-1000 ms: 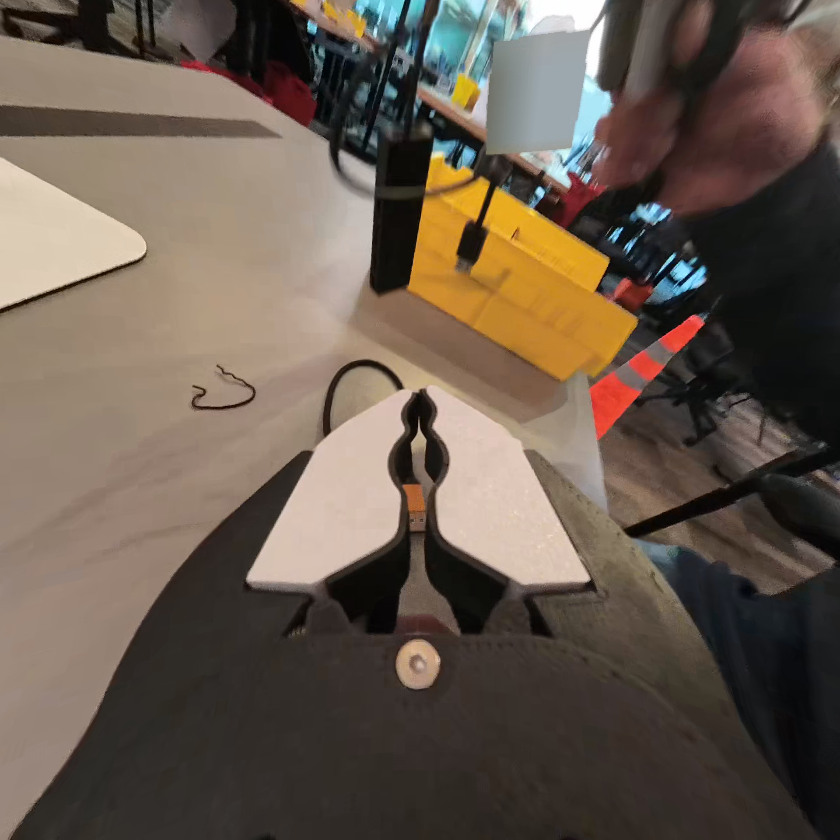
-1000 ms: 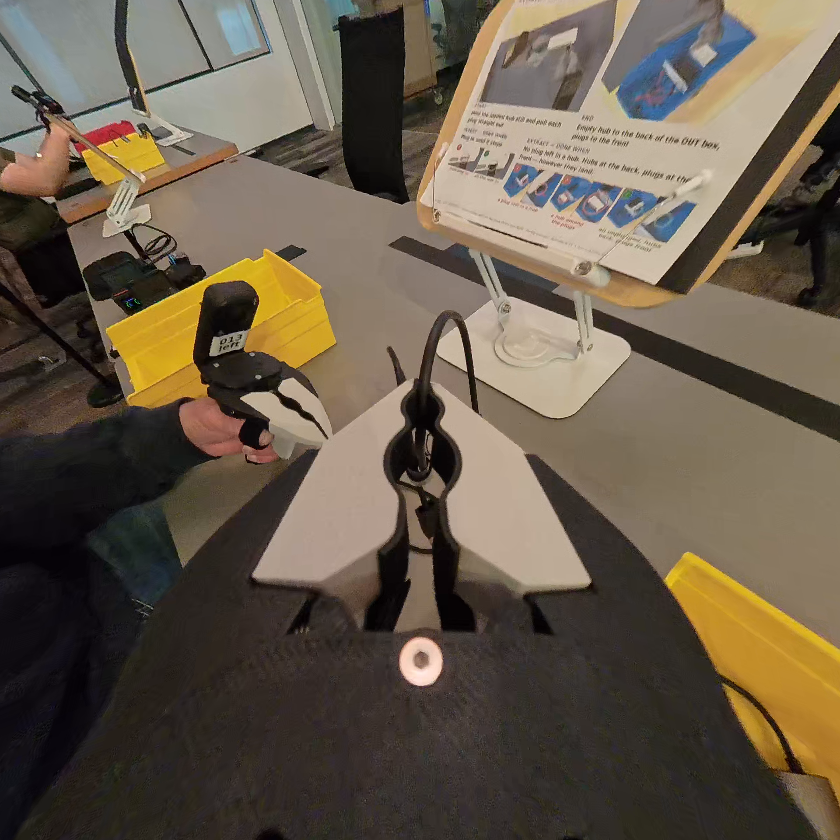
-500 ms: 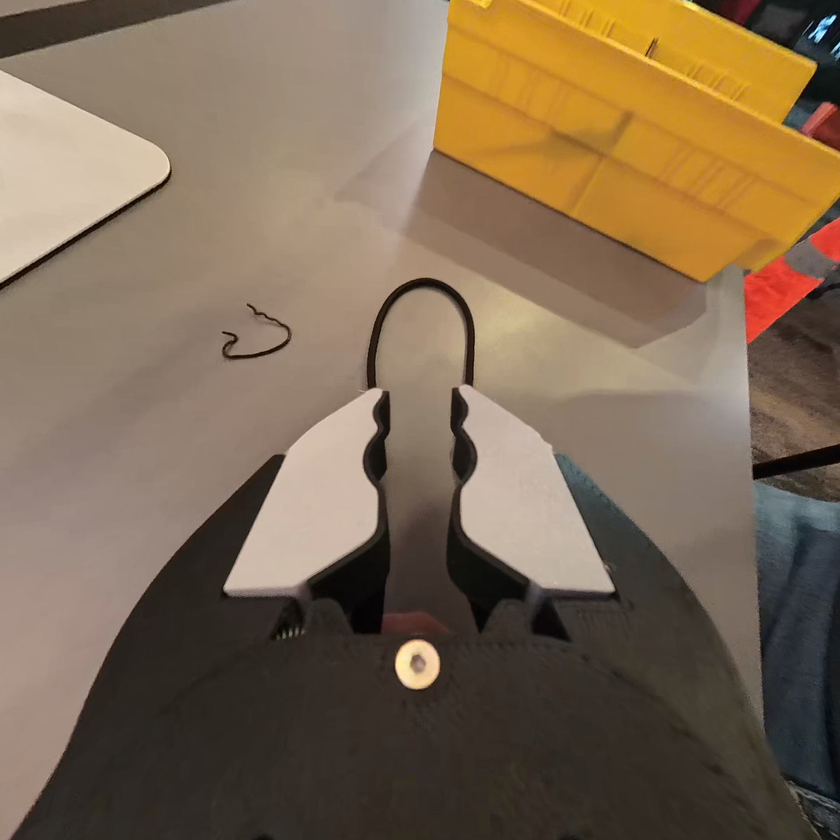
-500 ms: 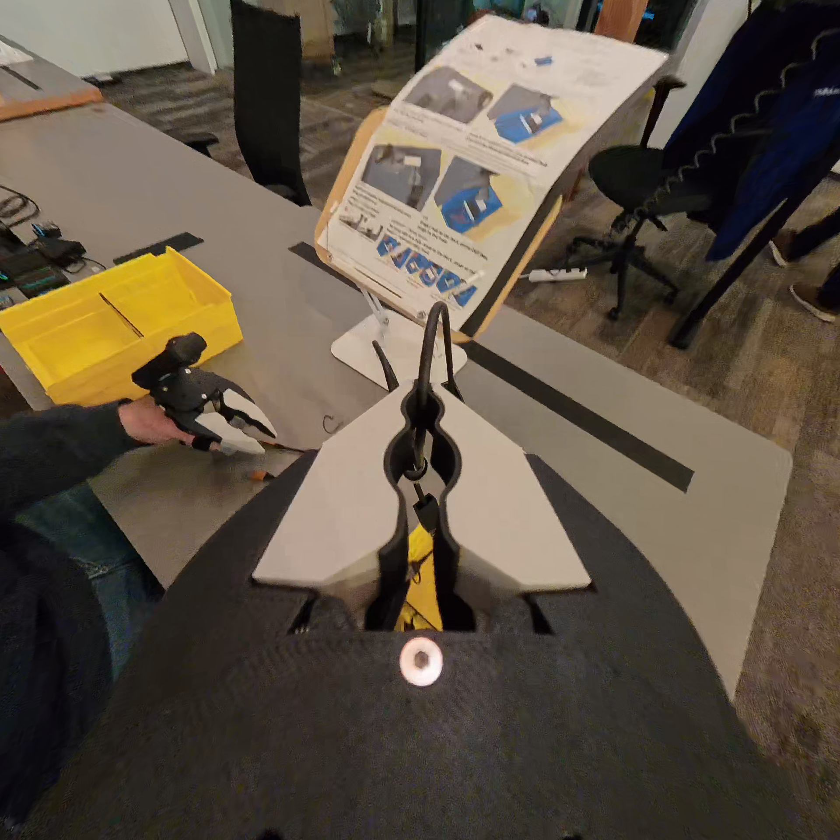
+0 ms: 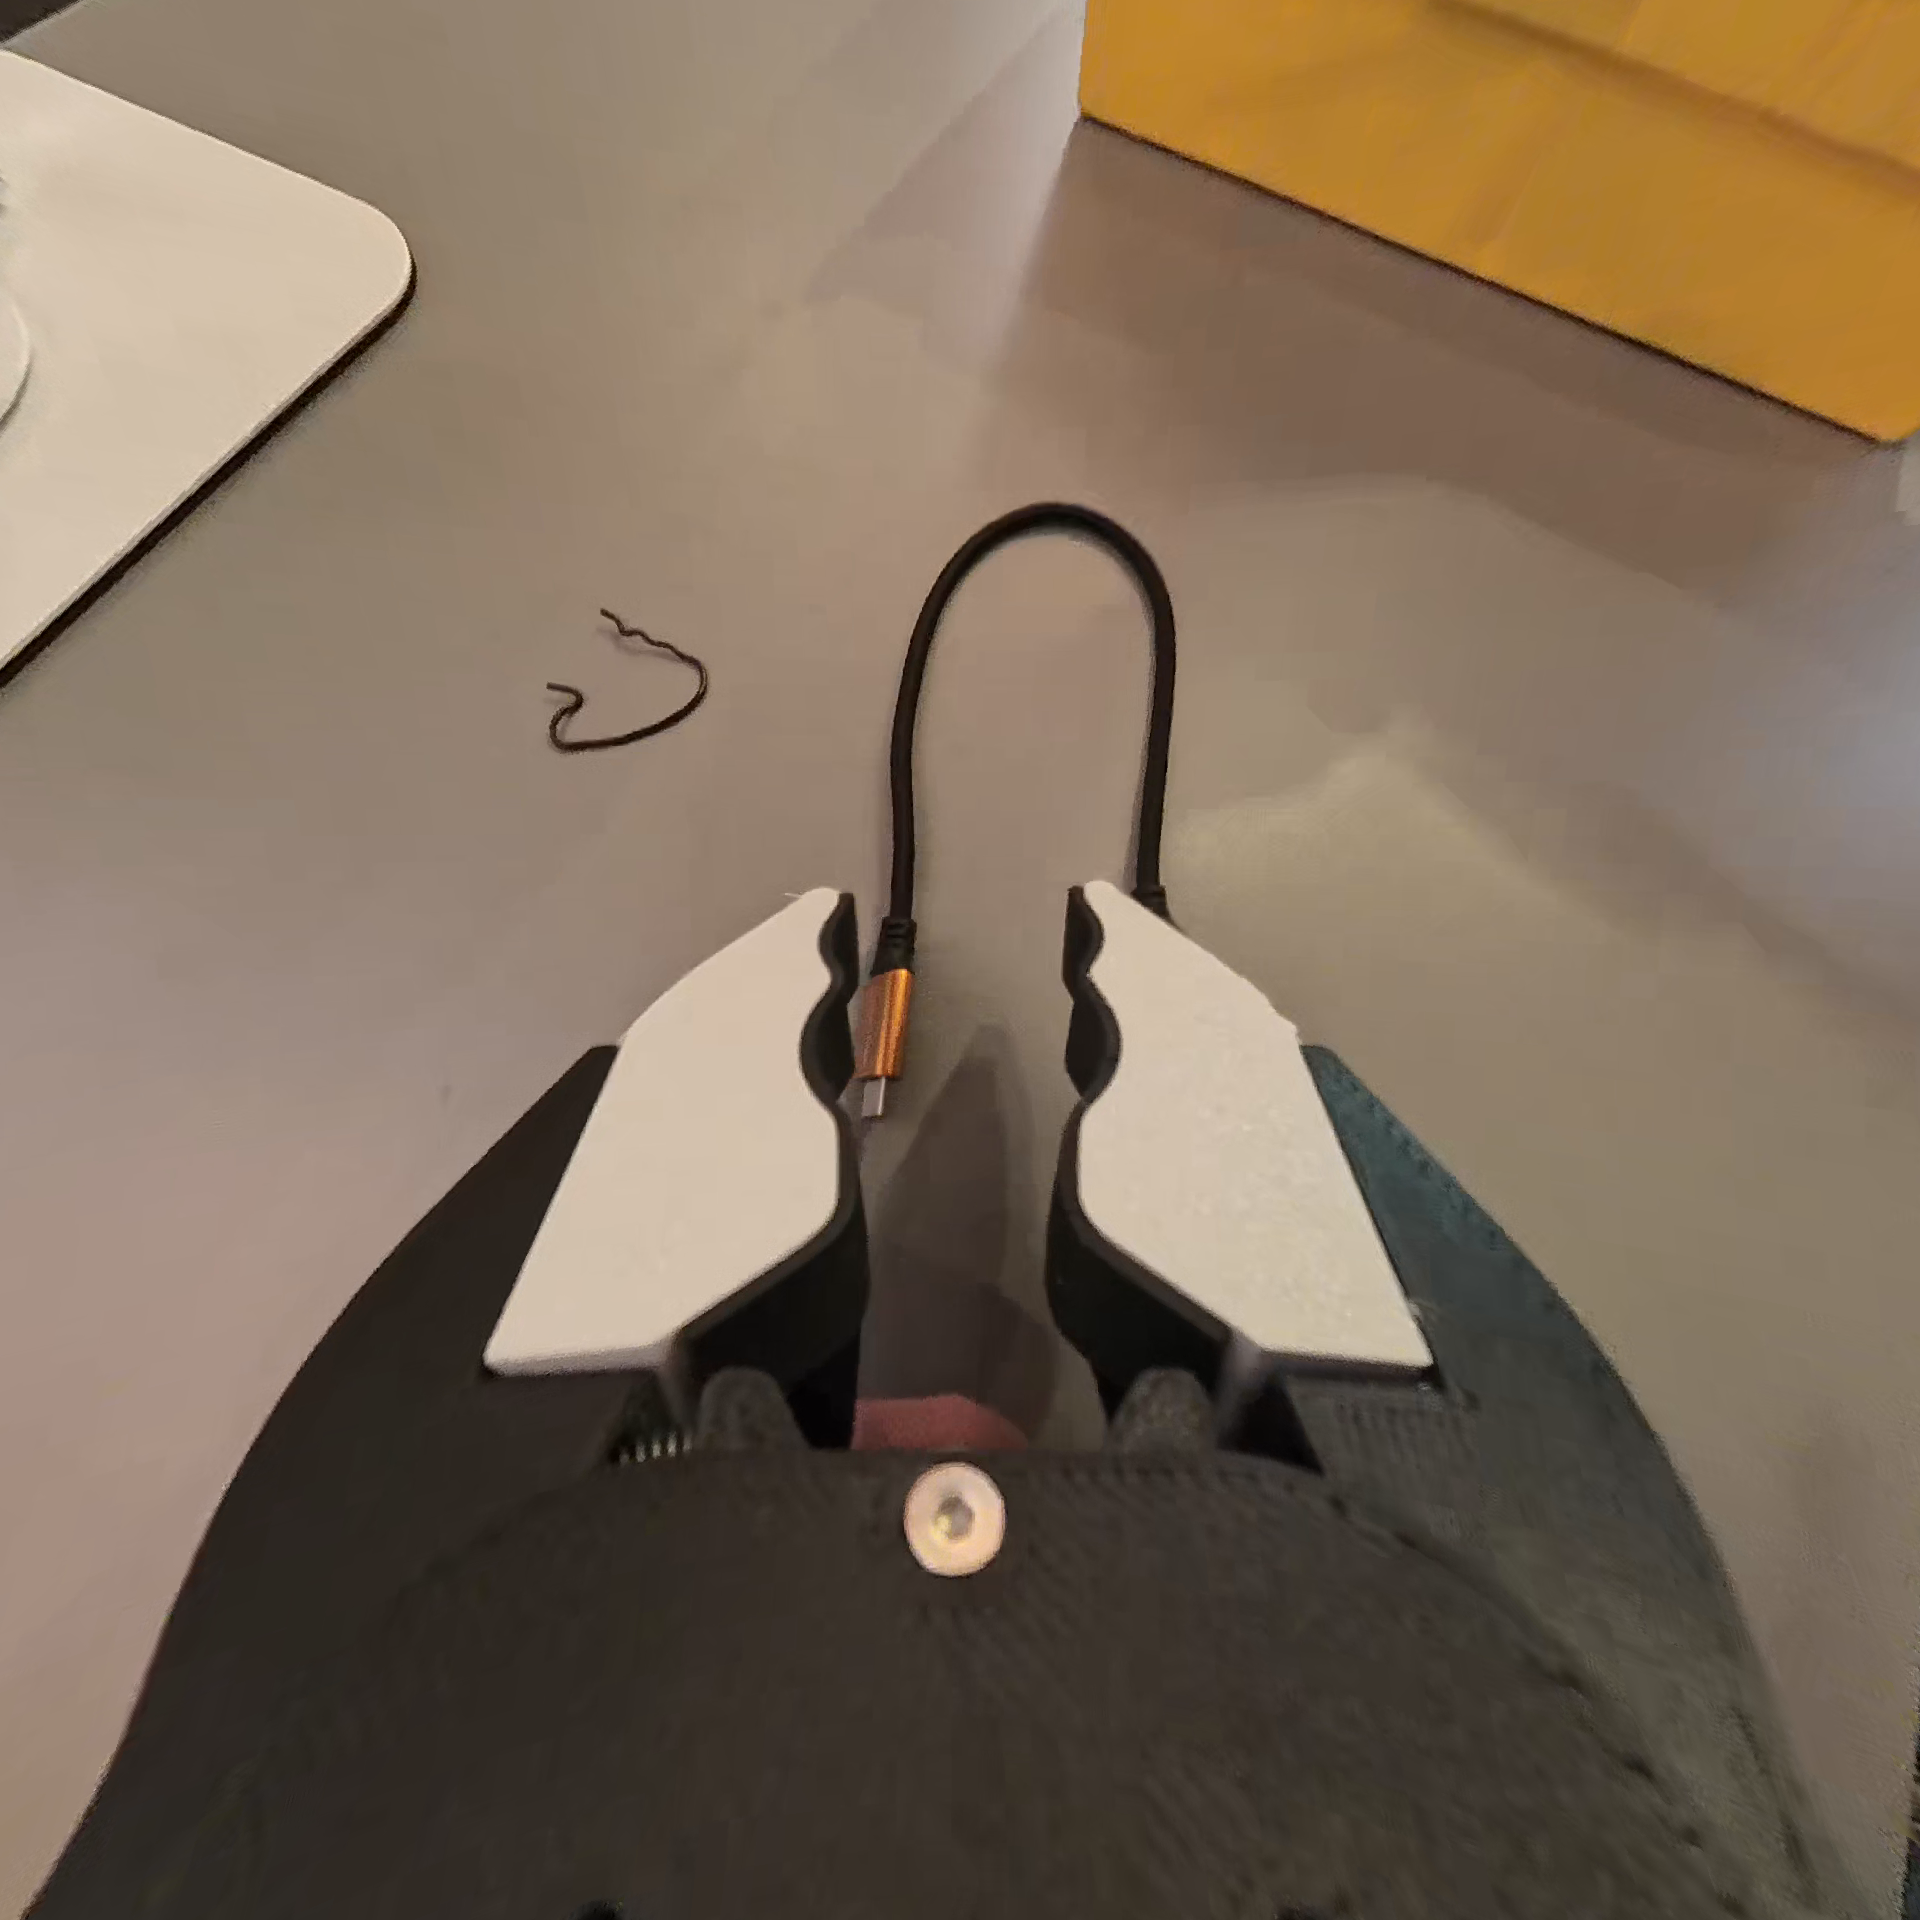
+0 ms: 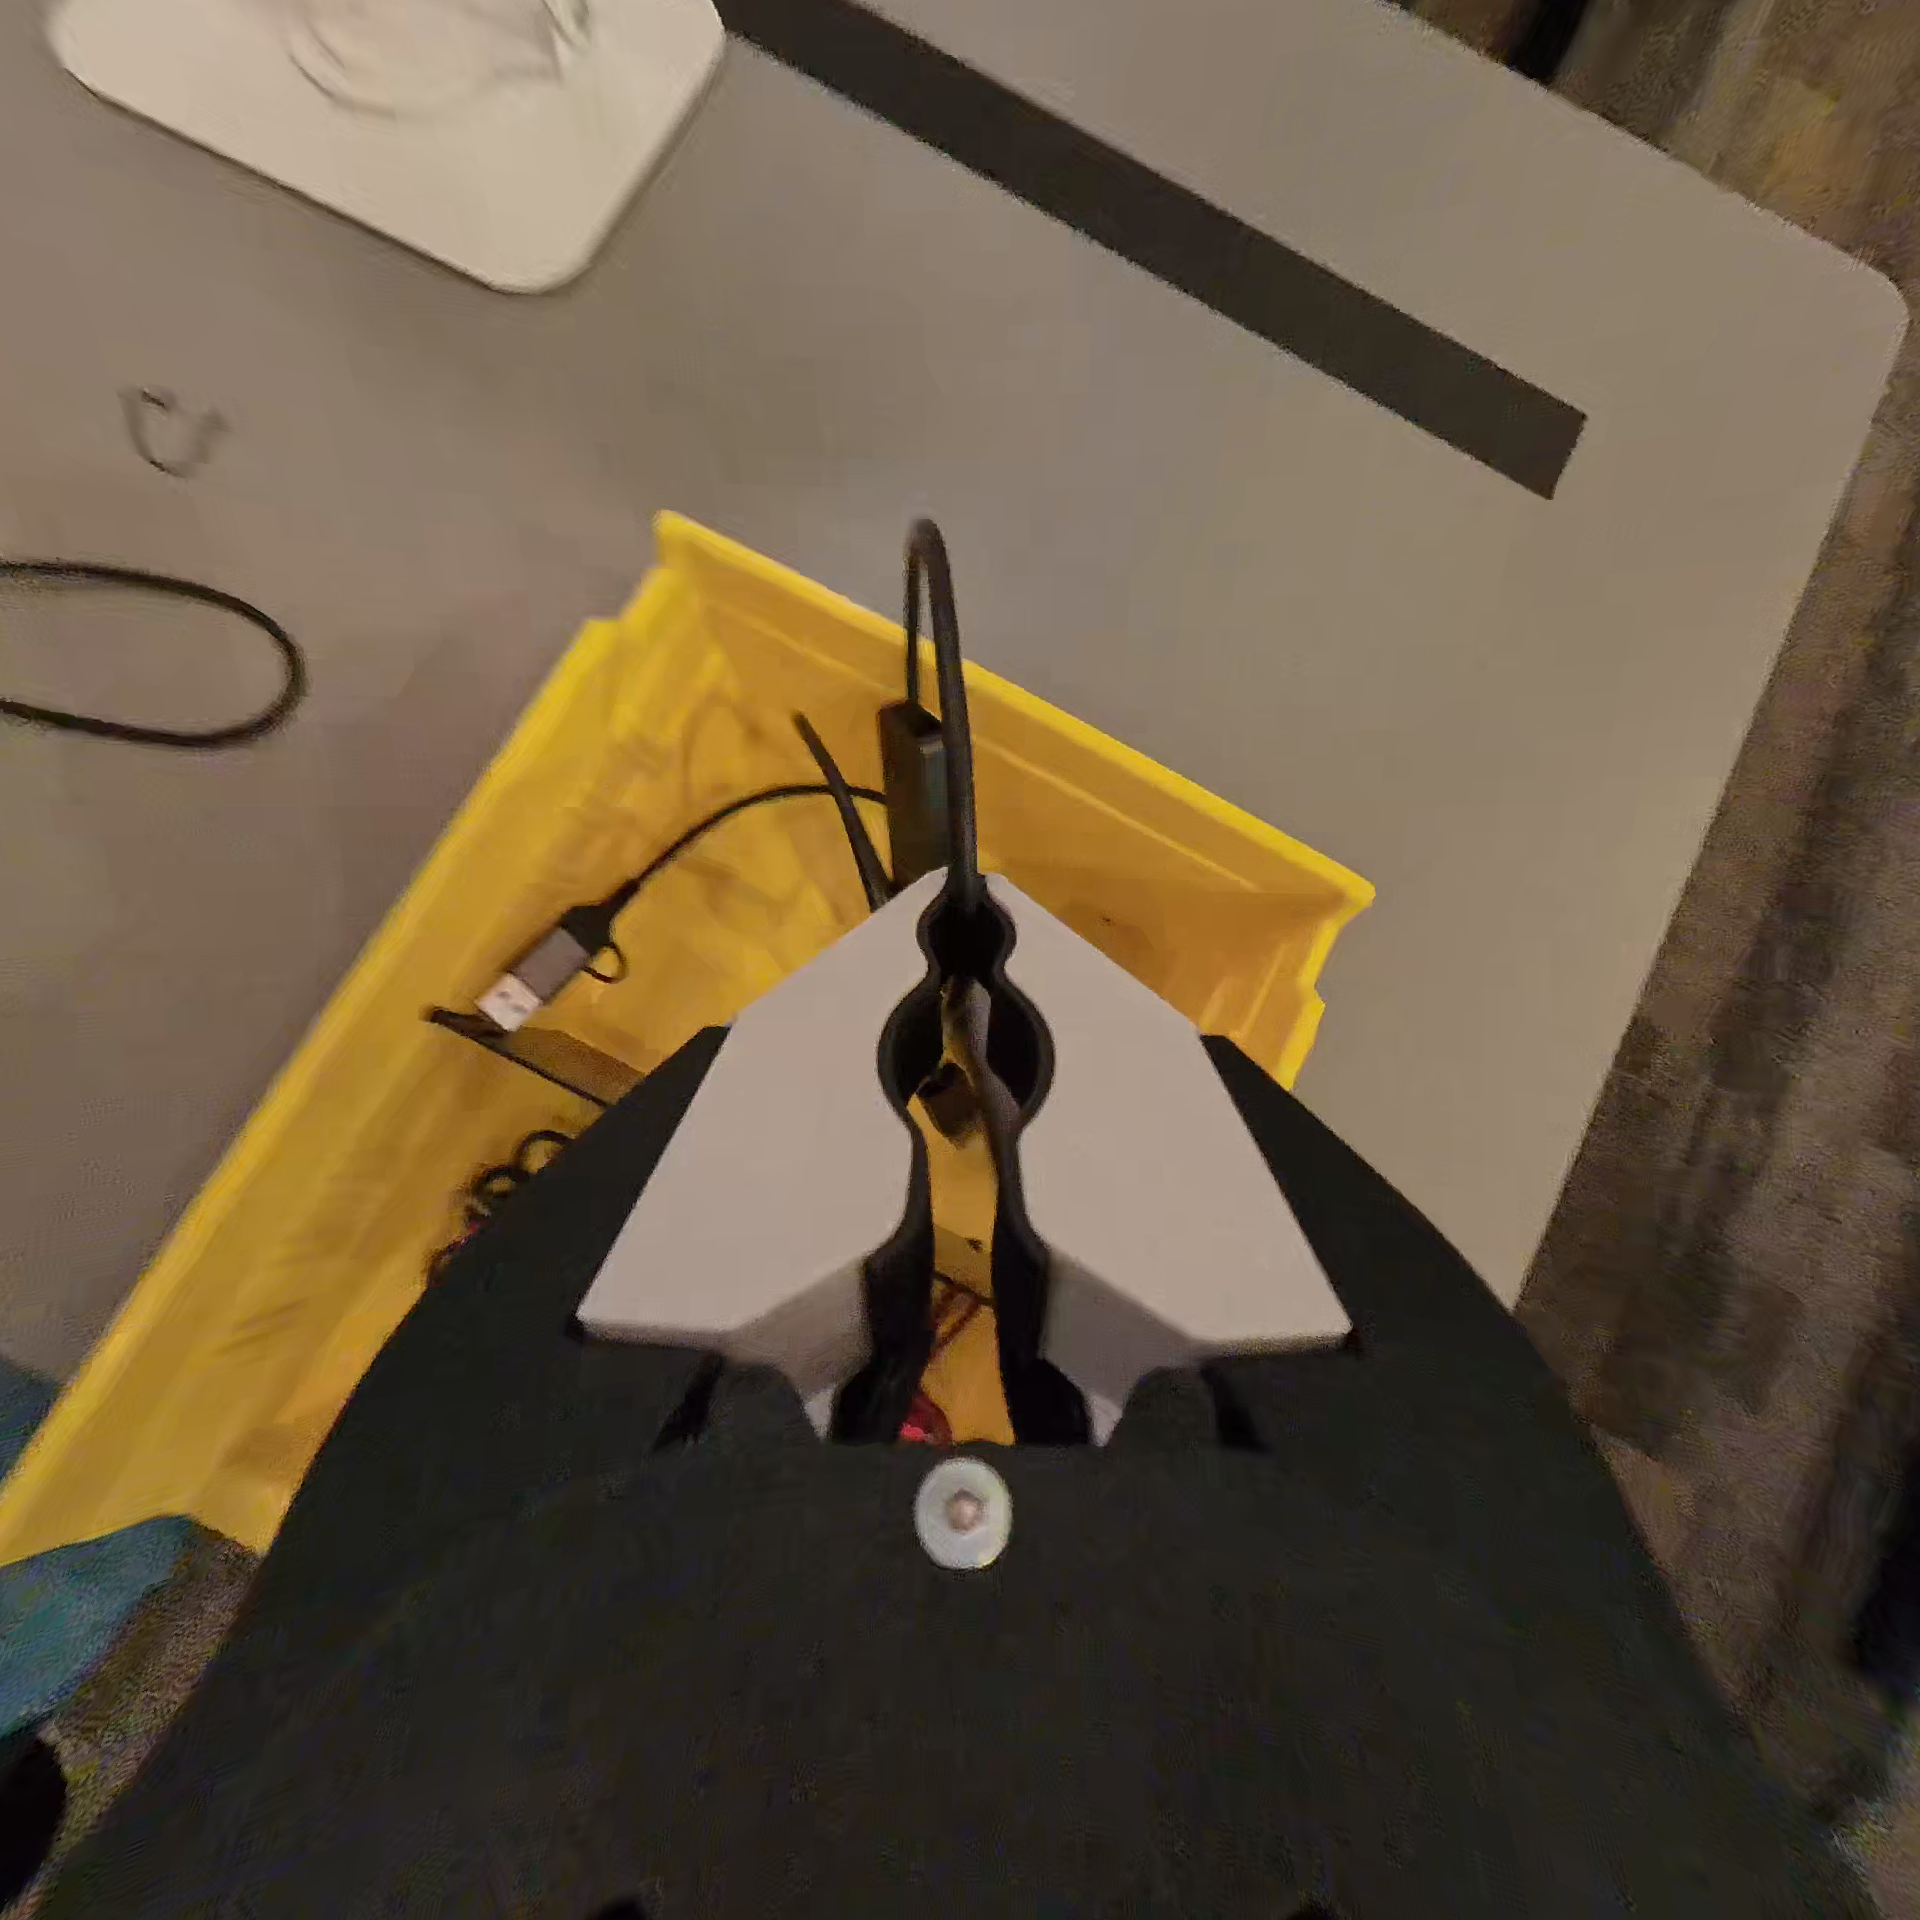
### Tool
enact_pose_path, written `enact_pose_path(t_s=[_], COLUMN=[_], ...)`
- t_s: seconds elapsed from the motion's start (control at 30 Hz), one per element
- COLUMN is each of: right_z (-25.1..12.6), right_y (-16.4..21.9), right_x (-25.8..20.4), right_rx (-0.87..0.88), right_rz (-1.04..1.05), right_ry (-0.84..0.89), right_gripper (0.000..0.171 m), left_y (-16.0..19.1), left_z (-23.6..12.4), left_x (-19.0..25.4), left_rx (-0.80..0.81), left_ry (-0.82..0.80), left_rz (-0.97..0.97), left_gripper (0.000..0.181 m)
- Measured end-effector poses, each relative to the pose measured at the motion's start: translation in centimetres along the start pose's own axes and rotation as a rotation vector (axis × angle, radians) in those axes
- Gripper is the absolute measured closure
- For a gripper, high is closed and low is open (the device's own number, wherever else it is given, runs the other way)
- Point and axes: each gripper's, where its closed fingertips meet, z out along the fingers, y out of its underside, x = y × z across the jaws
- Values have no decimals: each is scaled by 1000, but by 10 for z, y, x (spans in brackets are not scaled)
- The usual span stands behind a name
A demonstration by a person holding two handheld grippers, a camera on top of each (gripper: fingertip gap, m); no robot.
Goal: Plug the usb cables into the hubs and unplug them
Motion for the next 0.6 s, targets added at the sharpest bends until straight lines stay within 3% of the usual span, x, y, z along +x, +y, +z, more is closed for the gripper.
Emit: enact_pose_path(t_s=[0.13, 0.27, 0.37, 0.4, 0.43, 0.47, 0.6], right_z=[31, 38, 30, 27, 23, 20, 8], right_y=[43, 94, 116, 120, 122, 122, 86], right_x=[25, 15, 29, 30, 32, 32, 26], right_rx=[-234, -548, -711, -739, -755, -766, -590], right_rz=[-112, -184, -262, -268, -267, -268, -242], right_ry=[151, 67, 142, 144, 152, 155, 180], right_gripper=[171, 163, 163, 160, 141, 136, 107], left_y=[6, 8, 10, 10, 10, 10, 11], left_z=[1, 2, 4, 4, 3, 3, 1], left_x=[-2, -3, -3, -3, -3, -3, -4], left_rx=[-37, -58, -72, -73, -73, -72, -67], left_ry=[-21, -28, -31, -32, -32, -31, -33], left_rz=[20, 24, 27, 28, 28, 26, 22], left_gripper=[142, 142, 142, 142, 142, 142, 141])
